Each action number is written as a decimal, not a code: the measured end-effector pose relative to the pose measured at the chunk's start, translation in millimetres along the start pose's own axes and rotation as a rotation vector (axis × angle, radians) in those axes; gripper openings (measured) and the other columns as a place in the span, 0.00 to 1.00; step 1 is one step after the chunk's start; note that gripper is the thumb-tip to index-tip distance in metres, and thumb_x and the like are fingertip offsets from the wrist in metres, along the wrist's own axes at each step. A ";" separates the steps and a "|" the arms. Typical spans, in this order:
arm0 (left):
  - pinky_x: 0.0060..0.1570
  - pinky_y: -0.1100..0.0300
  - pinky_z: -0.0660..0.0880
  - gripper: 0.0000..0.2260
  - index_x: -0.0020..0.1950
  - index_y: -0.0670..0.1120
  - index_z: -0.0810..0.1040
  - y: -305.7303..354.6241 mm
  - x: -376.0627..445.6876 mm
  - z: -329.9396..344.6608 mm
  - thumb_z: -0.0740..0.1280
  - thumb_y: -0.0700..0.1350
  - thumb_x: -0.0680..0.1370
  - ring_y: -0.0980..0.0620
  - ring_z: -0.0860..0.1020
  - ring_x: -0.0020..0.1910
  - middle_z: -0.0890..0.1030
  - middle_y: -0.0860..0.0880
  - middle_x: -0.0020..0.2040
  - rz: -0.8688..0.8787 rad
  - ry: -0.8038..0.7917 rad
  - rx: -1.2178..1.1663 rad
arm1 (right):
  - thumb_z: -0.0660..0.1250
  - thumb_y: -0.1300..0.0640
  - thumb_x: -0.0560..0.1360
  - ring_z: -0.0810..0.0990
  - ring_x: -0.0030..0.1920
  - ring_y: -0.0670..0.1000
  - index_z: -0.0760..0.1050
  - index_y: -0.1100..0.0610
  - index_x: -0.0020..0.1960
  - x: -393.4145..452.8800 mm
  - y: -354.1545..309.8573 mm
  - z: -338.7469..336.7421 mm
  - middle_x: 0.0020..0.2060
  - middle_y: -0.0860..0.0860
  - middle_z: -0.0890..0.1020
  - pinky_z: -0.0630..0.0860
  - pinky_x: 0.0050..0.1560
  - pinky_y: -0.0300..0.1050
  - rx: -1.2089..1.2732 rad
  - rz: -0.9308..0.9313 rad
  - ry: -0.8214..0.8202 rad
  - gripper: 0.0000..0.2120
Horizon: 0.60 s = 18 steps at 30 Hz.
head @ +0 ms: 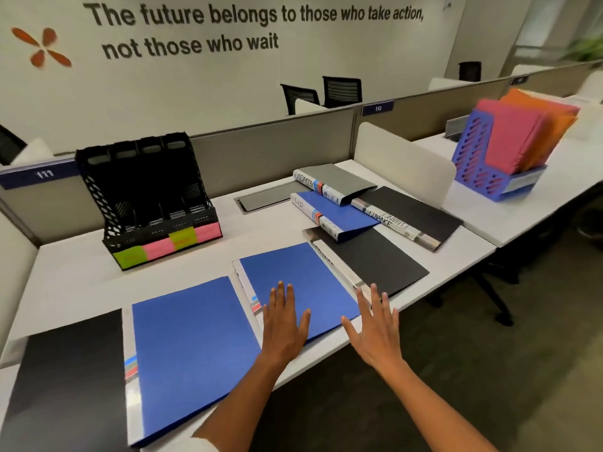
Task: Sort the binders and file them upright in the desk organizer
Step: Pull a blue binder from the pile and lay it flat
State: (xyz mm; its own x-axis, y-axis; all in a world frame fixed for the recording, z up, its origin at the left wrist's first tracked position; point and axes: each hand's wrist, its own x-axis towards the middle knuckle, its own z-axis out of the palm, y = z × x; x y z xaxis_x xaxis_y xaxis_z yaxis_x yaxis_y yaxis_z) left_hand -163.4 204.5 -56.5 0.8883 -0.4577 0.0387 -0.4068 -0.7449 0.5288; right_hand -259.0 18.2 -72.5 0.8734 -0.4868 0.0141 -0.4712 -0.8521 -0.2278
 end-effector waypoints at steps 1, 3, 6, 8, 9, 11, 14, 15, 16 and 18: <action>0.76 0.50 0.40 0.32 0.79 0.49 0.39 3.4 6.9 3.7 0.54 0.57 0.82 0.50 0.36 0.78 0.36 0.50 0.79 0.004 -0.004 -0.004 | 0.47 0.31 0.76 0.41 0.78 0.59 0.38 0.45 0.78 5.0 3.4 0.0 0.78 0.53 0.39 0.48 0.74 0.63 0.002 0.007 0.000 0.37; 0.75 0.51 0.38 0.32 0.79 0.50 0.40 8.8 25.0 13.6 0.54 0.57 0.82 0.50 0.36 0.78 0.37 0.51 0.79 0.009 -0.011 -0.009 | 0.47 0.31 0.76 0.41 0.78 0.58 0.37 0.45 0.78 18.7 11.2 2.8 0.78 0.53 0.38 0.47 0.75 0.62 0.006 0.022 0.001 0.38; 0.76 0.51 0.40 0.32 0.79 0.50 0.41 14.1 57.3 26.4 0.54 0.58 0.82 0.50 0.37 0.78 0.38 0.50 0.80 0.018 -0.023 -0.007 | 0.48 0.31 0.77 0.40 0.78 0.58 0.33 0.45 0.76 44.0 17.5 4.3 0.78 0.53 0.37 0.47 0.75 0.61 0.004 0.016 0.012 0.37; 0.76 0.50 0.42 0.32 0.79 0.49 0.42 15.9 82.3 33.2 0.54 0.58 0.82 0.49 0.38 0.79 0.39 0.50 0.80 0.028 -0.036 -0.012 | 0.49 0.32 0.77 0.40 0.78 0.58 0.34 0.45 0.77 65.7 18.8 3.6 0.78 0.53 0.38 0.47 0.75 0.61 0.013 0.017 0.011 0.37; 0.76 0.49 0.43 0.32 0.79 0.49 0.42 16.7 95.1 35.7 0.54 0.58 0.82 0.49 0.39 0.79 0.40 0.49 0.80 0.031 -0.043 -0.016 | 0.49 0.33 0.77 0.40 0.78 0.58 0.35 0.46 0.77 77.1 19.0 2.7 0.78 0.53 0.39 0.46 0.75 0.60 0.023 0.021 0.009 0.37; 0.76 0.48 0.44 0.32 0.80 0.48 0.43 19.1 117.2 39.1 0.54 0.58 0.82 0.49 0.39 0.79 0.41 0.49 0.80 0.032 -0.054 -0.028 | 0.49 0.33 0.78 0.40 0.78 0.57 0.37 0.46 0.78 98.8 20.6 0.1 0.78 0.52 0.39 0.46 0.75 0.59 0.045 0.034 0.011 0.37; 0.76 0.48 0.44 0.32 0.80 0.48 0.44 21.2 152.9 42.6 0.54 0.58 0.82 0.48 0.39 0.79 0.41 0.49 0.80 0.040 -0.077 -0.037 | 0.50 0.34 0.78 0.40 0.78 0.56 0.38 0.47 0.78 140.1 22.9 -3.3 0.79 0.52 0.40 0.46 0.76 0.58 0.071 0.027 0.013 0.36; 0.76 0.48 0.43 0.32 0.80 0.48 0.44 19.7 164.3 42.9 0.55 0.57 0.82 0.48 0.39 0.79 0.41 0.49 0.80 0.039 -0.083 -0.042 | 0.51 0.35 0.79 0.41 0.78 0.56 0.39 0.47 0.79 153.7 22.4 -3.9 0.79 0.52 0.41 0.46 0.76 0.58 0.094 0.028 0.011 0.36; 0.76 0.49 0.43 0.32 0.80 0.48 0.44 18.3 172.9 43.1 0.55 0.57 0.82 0.49 0.40 0.79 0.41 0.49 0.80 0.037 -0.081 -0.045 | 0.53 0.36 0.79 0.41 0.78 0.56 0.40 0.48 0.79 164.5 22.1 -4.9 0.79 0.52 0.42 0.46 0.76 0.58 0.123 0.035 0.013 0.36; 0.76 0.49 0.43 0.32 0.80 0.48 0.44 13.9 190.9 44.1 0.54 0.57 0.82 0.49 0.40 0.79 0.41 0.49 0.80 0.024 -0.072 -0.044 | 0.55 0.38 0.79 0.42 0.78 0.56 0.42 0.49 0.79 187.7 20.6 -5.2 0.79 0.53 0.44 0.47 0.76 0.58 0.180 0.052 0.016 0.36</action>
State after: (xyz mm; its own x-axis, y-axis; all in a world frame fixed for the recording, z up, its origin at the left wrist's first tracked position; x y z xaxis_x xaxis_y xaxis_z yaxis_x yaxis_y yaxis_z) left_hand -8.9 85.4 -79.2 0.8603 -0.5098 -0.0085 -0.4165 -0.7124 0.5648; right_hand -105.5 -91.8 -69.5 0.8457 -0.5335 0.0124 -0.4851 -0.7781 -0.3990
